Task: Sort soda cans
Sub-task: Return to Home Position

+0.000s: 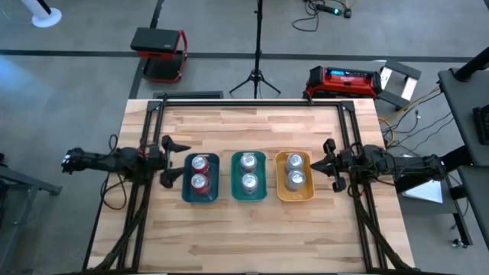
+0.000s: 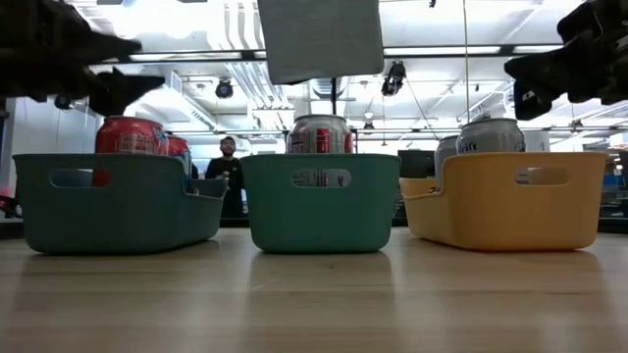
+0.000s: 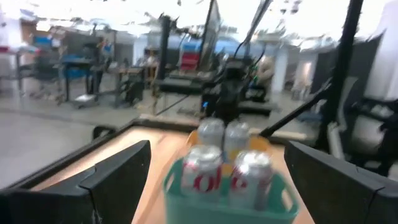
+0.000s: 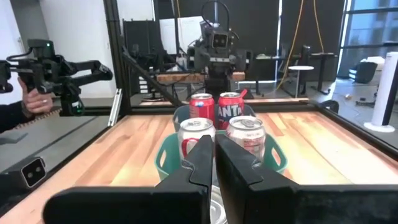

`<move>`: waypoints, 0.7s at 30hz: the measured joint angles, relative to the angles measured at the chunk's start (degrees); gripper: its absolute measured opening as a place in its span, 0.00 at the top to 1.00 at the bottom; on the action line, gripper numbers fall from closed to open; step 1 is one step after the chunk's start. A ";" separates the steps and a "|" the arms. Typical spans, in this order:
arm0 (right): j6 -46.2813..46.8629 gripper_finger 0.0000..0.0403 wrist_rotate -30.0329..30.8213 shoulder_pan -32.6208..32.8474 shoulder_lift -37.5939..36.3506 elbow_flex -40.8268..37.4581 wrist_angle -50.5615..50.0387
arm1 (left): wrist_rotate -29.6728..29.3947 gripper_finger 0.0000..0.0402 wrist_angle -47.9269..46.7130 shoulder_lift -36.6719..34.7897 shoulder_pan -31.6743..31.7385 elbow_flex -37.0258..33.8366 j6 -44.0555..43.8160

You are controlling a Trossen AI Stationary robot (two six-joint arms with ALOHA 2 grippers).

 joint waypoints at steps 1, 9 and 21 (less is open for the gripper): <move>-0.03 0.97 0.00 0.00 -0.01 0.06 0.02 | 0.26 0.12 -1.25 0.00 0.95 -0.02 0.00; -0.43 0.97 -0.19 0.00 0.00 0.06 -0.98 | 10.50 0.12 -5.77 0.02 4.09 -0.37 -1.30; -2.37 0.97 0.87 0.00 0.00 0.00 -0.49 | 10.86 0.12 -5.19 0.02 4.09 -0.39 1.62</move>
